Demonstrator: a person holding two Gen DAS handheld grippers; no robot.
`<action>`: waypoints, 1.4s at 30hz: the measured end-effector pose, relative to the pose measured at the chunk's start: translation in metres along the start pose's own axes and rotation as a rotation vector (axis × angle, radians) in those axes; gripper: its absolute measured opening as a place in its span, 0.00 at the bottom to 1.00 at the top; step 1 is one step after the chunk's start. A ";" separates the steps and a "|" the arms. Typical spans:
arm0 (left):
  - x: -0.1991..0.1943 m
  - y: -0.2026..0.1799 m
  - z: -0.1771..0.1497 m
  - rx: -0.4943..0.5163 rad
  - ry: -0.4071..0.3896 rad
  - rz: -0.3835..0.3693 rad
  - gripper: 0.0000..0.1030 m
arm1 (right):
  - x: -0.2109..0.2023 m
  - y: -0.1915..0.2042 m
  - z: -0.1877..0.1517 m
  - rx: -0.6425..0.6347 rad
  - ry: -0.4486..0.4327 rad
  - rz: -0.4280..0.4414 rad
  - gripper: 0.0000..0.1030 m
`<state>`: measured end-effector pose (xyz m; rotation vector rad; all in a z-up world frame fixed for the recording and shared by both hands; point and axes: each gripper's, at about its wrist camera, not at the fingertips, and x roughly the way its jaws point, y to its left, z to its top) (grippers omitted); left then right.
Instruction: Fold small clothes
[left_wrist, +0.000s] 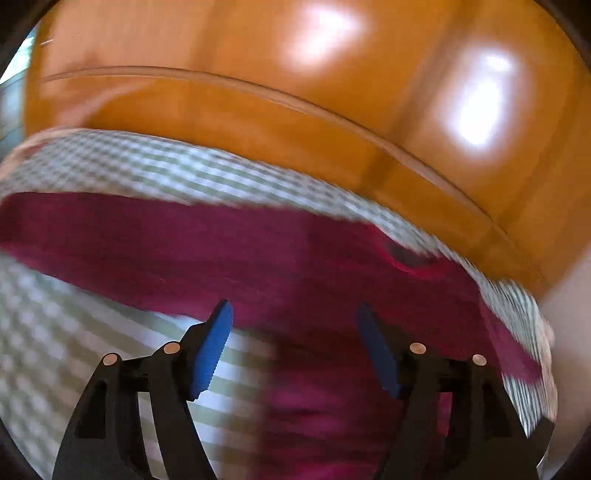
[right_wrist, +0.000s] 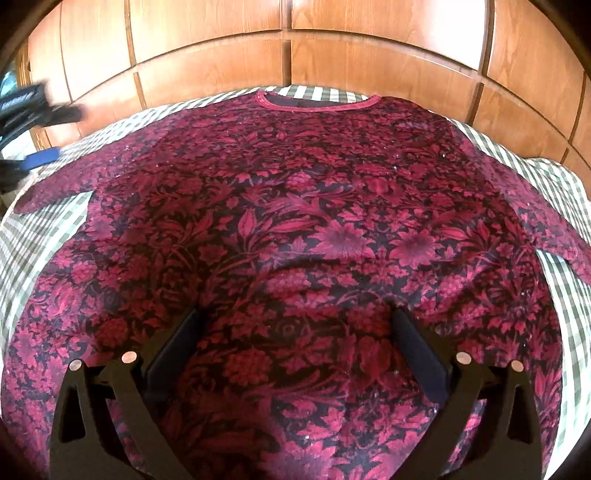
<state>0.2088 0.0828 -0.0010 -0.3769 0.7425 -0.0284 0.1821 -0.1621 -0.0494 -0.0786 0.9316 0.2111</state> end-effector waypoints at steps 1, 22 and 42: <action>0.007 -0.018 -0.010 0.040 0.018 -0.015 0.67 | -0.004 -0.002 -0.003 0.007 -0.002 0.021 0.98; 0.053 -0.060 -0.079 0.252 0.186 -0.112 0.82 | -0.049 -0.382 -0.038 1.085 -0.174 0.003 0.52; 0.061 -0.067 -0.081 0.295 0.203 -0.099 0.89 | -0.045 -0.461 -0.034 0.927 -0.083 -0.433 0.09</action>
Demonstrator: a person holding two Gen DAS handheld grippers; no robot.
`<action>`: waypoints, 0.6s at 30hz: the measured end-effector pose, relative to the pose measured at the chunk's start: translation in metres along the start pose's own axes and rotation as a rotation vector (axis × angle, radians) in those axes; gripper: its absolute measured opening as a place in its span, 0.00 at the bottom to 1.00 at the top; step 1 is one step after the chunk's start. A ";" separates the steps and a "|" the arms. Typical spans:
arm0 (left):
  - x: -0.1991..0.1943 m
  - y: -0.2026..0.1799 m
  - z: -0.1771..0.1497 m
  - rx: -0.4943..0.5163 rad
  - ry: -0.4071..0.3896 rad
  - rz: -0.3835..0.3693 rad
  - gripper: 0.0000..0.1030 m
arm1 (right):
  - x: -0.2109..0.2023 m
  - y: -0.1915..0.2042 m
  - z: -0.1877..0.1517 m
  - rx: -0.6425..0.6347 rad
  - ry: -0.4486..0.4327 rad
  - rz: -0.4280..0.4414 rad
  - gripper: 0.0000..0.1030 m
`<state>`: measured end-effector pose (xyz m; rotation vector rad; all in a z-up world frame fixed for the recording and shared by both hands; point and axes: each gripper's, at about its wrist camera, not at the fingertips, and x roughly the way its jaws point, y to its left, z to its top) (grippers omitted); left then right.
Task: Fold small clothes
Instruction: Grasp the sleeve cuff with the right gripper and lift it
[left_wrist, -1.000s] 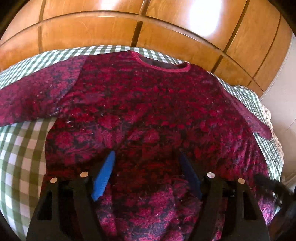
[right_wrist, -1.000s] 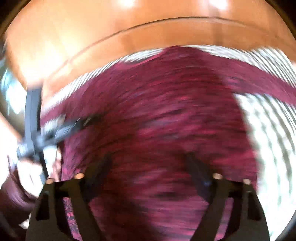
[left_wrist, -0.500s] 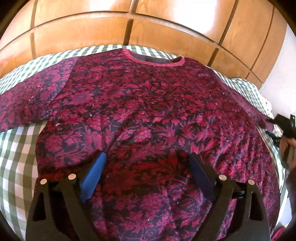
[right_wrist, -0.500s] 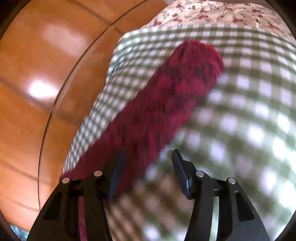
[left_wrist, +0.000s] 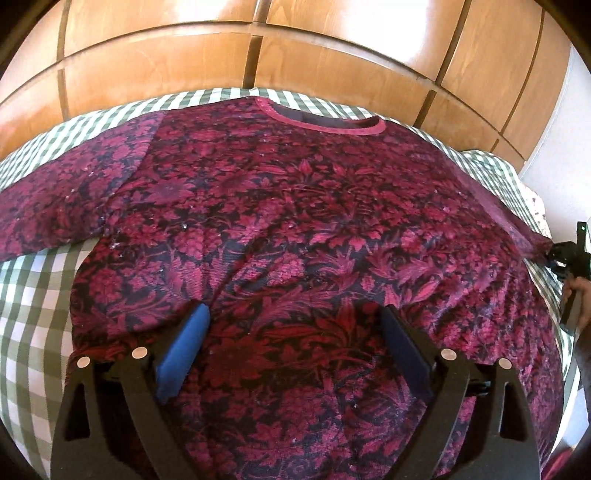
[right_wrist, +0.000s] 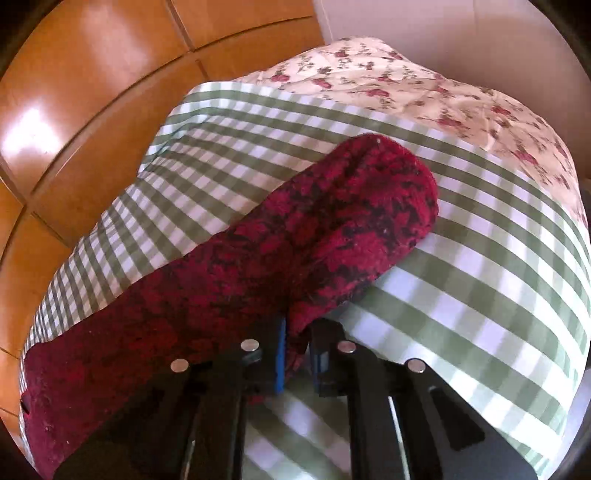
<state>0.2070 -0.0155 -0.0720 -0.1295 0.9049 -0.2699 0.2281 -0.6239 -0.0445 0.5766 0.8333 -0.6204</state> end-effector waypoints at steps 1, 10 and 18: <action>0.000 0.000 0.000 0.000 0.001 -0.001 0.90 | -0.001 0.002 0.000 -0.008 0.000 -0.003 0.09; 0.001 -0.001 0.001 0.004 0.004 -0.006 0.93 | -0.037 0.048 0.010 -0.103 -0.060 0.034 0.09; 0.000 -0.001 0.001 0.004 0.003 -0.010 0.93 | -0.099 0.166 -0.021 -0.354 -0.137 0.272 0.09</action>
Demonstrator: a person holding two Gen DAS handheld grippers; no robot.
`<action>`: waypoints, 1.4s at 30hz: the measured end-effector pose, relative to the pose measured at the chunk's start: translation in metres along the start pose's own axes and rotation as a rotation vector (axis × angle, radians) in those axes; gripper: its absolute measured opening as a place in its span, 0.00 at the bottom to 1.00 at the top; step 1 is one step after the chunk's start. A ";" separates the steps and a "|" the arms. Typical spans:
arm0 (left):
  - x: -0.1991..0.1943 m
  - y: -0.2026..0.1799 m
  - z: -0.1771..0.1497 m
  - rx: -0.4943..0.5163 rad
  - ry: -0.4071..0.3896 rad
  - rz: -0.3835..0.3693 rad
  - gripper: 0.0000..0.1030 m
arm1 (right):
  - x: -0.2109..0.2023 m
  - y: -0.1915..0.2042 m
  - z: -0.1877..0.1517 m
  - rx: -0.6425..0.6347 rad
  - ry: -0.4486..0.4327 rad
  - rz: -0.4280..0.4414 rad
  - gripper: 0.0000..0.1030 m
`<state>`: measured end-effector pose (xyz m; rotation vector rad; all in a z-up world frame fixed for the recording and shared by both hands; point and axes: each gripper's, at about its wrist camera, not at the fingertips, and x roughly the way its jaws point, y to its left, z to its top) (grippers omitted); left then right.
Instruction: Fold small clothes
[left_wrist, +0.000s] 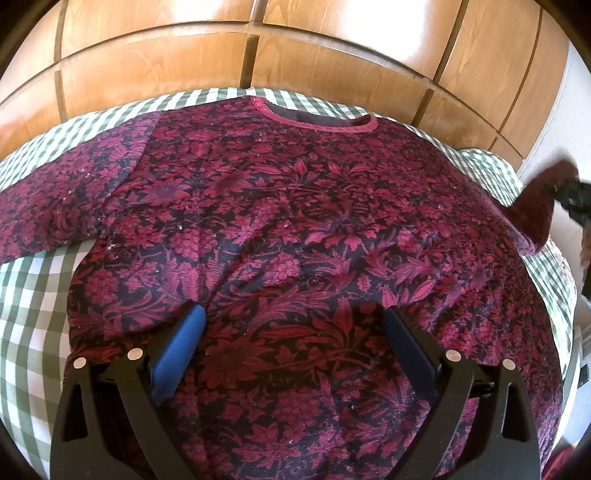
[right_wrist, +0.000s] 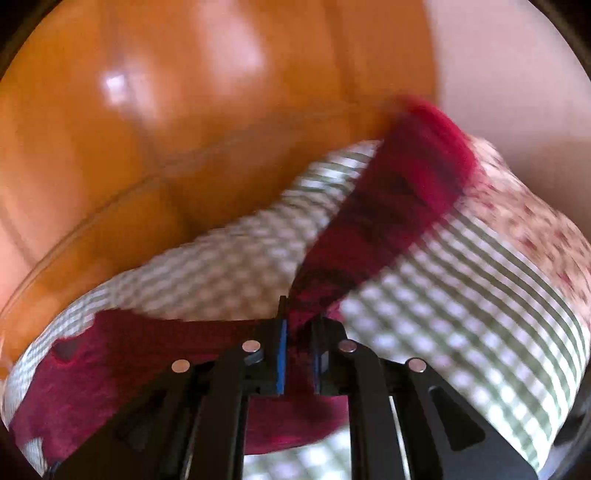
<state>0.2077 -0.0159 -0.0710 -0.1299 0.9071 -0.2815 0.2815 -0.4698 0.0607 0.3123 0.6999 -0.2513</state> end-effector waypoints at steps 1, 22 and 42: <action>0.000 0.001 0.000 -0.001 0.000 -0.001 0.93 | 0.000 0.015 -0.002 -0.020 0.006 0.028 0.09; -0.012 0.007 0.010 -0.103 0.006 -0.106 0.93 | -0.004 0.230 -0.132 -0.498 0.172 0.337 0.96; 0.038 0.016 0.112 -0.321 0.040 -0.152 0.12 | 0.020 0.018 -0.110 0.666 0.247 0.776 0.98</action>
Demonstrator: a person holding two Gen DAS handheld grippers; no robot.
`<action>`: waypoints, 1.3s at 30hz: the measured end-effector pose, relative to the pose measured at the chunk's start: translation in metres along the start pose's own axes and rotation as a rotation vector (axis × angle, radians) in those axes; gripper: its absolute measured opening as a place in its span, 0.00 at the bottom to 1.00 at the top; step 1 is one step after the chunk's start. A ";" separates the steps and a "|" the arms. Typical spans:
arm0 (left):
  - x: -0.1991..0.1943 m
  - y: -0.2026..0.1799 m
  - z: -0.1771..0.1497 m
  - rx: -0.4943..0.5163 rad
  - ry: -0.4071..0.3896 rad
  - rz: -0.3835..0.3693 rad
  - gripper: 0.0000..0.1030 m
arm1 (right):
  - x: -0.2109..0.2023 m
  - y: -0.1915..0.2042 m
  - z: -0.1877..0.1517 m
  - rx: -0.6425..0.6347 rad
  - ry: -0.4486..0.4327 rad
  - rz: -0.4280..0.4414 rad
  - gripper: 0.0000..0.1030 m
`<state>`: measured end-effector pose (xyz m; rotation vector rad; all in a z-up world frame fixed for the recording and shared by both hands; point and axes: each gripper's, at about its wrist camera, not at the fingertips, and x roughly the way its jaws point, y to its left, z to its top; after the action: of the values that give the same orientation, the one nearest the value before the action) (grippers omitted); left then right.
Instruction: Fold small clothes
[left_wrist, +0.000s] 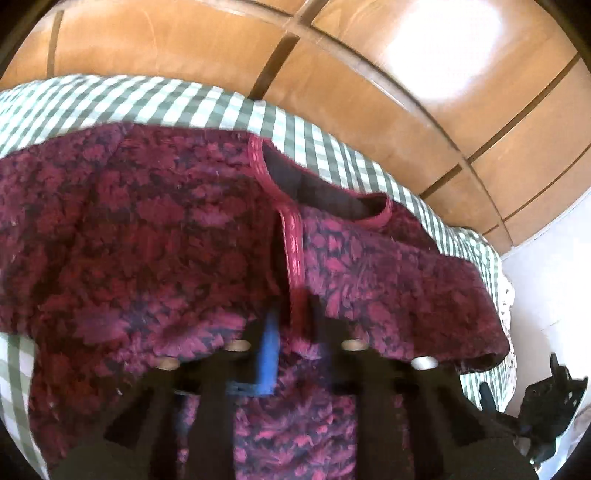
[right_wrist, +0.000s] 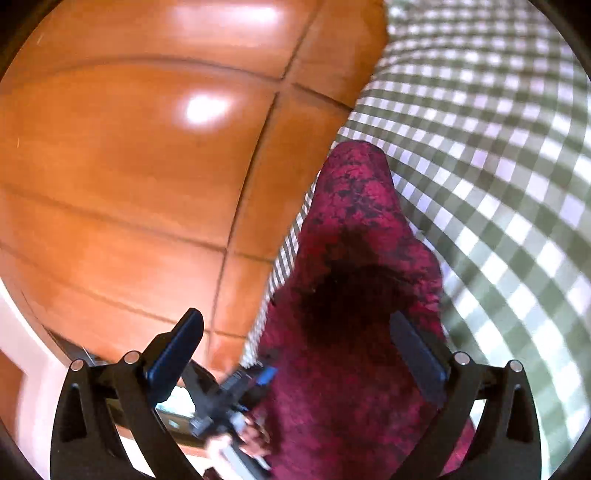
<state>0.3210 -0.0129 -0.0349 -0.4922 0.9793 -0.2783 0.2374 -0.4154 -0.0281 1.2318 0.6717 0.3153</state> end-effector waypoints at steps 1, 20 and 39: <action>-0.007 0.003 0.001 -0.006 -0.021 -0.001 0.10 | 0.003 -0.001 0.002 0.011 0.002 -0.003 0.98; -0.058 0.069 -0.015 0.071 -0.117 0.215 0.04 | 0.012 0.036 -0.013 -0.317 0.141 -0.281 0.98; -0.049 0.070 -0.022 0.124 -0.161 0.382 0.05 | 0.174 0.024 -0.036 -0.887 0.119 -0.759 0.98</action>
<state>0.2769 0.0625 -0.0457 -0.2033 0.8725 0.0439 0.3513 -0.2822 -0.0644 0.0755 0.9113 0.0231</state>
